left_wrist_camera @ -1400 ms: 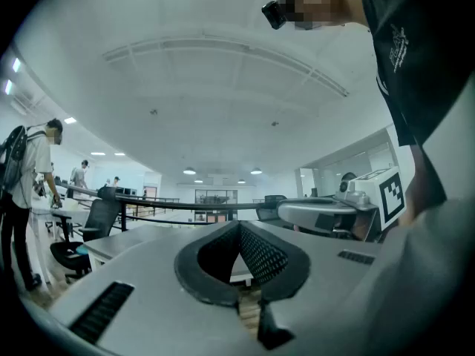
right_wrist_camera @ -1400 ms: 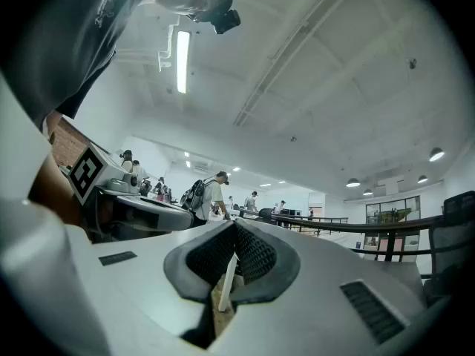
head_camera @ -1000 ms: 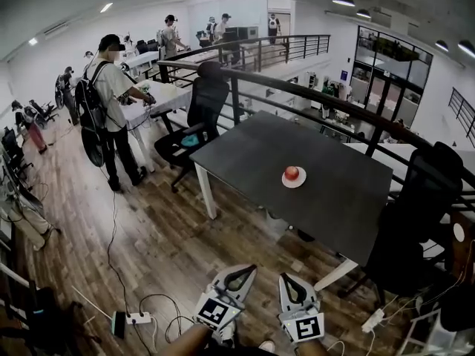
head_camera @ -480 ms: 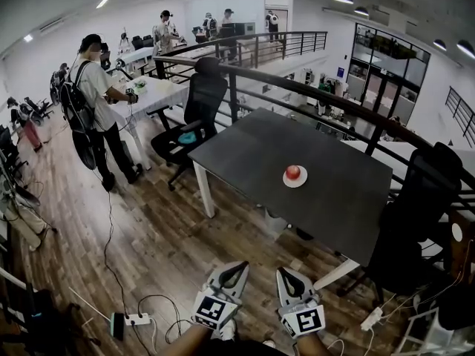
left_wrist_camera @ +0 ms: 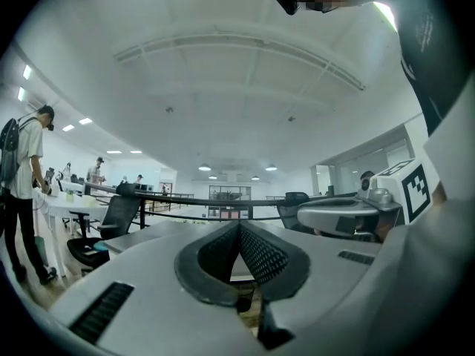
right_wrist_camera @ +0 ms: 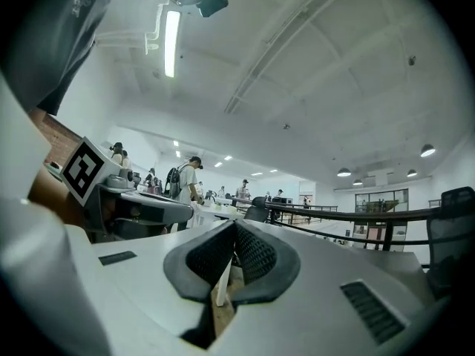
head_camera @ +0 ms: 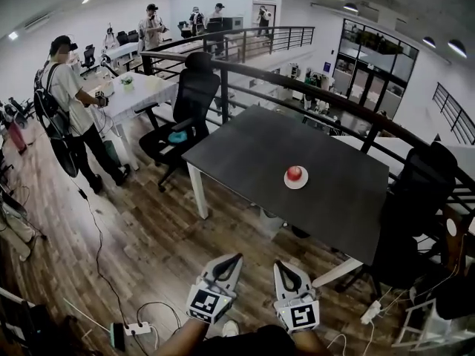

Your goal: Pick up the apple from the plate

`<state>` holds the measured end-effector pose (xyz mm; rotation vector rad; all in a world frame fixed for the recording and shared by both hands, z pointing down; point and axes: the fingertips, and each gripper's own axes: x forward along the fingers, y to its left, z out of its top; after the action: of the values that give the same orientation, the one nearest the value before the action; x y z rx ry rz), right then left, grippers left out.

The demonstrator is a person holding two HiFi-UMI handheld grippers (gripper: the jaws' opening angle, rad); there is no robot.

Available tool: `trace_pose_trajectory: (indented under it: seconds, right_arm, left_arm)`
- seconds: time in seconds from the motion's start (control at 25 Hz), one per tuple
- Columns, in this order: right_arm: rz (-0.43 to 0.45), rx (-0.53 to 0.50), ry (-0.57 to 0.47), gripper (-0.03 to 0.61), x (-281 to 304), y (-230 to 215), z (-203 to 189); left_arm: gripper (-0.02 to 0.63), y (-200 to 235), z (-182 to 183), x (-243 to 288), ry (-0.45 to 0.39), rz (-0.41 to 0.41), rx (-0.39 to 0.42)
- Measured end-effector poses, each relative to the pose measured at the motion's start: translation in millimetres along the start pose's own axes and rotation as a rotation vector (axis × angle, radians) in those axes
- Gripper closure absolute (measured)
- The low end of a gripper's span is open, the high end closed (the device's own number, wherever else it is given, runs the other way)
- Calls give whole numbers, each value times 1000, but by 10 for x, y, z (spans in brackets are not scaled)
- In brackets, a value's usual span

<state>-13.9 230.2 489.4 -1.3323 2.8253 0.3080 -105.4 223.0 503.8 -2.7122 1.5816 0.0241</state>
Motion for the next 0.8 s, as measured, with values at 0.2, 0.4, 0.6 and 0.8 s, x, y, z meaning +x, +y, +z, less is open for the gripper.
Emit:
trace_pose_trajectory:
  seconds: [0.2,0.4,0.6,0.8]
  right_arm:
    - [0,26,27,554,160,-48,-92]
    - [-6,39,65,554,308,-313,-309]
    - [-12,42,71,555,599,-812,-421]
    - [10,35,46,555,891,-1337,-507]
  left_arm:
    - [594,142,-92,130,8,-18,-45]
    - [594,158,-168,464,32,-41,-49]
    - [594,211,-140,1040,50,-70,-20]
    - [594,259,-172,1642,66,-69,-5]
